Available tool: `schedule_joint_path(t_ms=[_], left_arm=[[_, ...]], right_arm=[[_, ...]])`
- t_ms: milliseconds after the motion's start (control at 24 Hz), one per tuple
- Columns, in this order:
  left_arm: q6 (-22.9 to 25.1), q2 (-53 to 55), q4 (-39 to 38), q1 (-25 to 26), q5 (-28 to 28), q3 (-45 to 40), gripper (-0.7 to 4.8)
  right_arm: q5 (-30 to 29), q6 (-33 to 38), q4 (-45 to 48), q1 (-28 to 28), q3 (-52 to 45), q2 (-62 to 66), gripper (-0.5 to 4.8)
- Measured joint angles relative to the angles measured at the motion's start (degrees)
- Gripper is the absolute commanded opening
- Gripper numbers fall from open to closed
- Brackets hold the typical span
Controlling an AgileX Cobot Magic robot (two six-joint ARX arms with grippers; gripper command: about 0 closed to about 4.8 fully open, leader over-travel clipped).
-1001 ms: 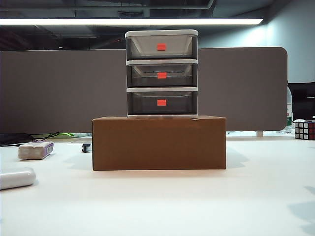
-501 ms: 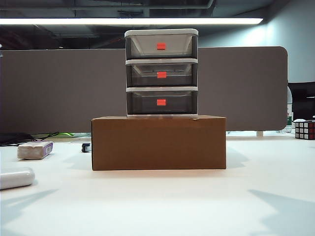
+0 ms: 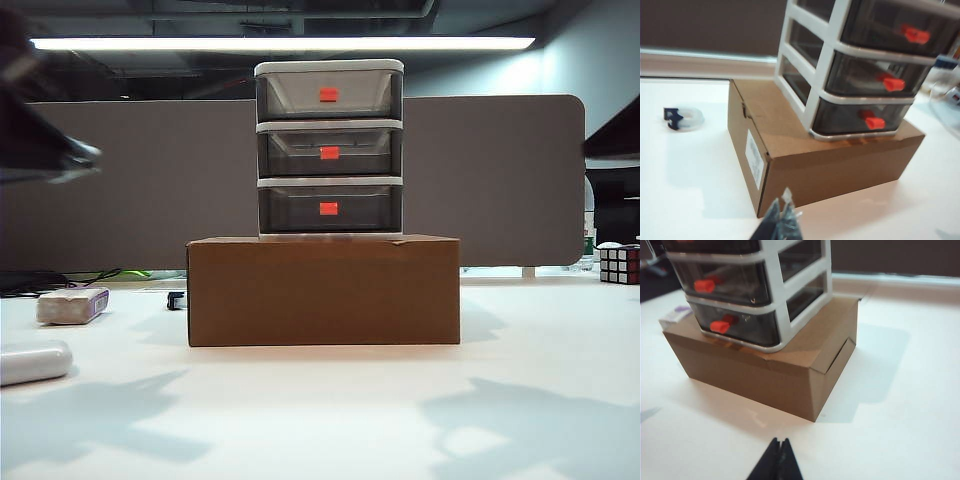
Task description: Open the third layer of the drawer on the table, pick up the earphone case on the table and put it in, and finally close the drawer.
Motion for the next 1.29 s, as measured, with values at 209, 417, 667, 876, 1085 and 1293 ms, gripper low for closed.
schedule_joint_path(t_ms=[209,417,667,876,1085,1293], left_arm=[[0.0,26.4,13.7,0.0,3.2,7.0,-0.05],[-4.3,42.7,26.8,0.0,13.9,14.1,-0.05],[-5.0,51.2,27.5,-7.2,5.6,21.9,-0.06],[1.7,51.6,28.4,-18.0,-7.7,23.7,-0.06],[0.6,51.7,28.8,-17.9,-8.6,23.9,-0.05],[0.1,53.8,24.3,-19.9,-29.8,27.4,0.47]], right_arm=[[-2.1,0.0,8.8,0.0,1.2,11.6,-0.05],[-5.0,0.2,18.0,0.0,1.3,13.5,-0.05],[-4.9,0.2,18.1,0.0,3.5,19.9,-0.05],[-4.9,0.2,18.2,0.0,7.8,27.9,-0.05],[-5.0,0.2,19.5,0.0,9.2,33.1,-0.05],[-6.0,0.2,25.9,-0.1,9.6,36.8,-0.05]])
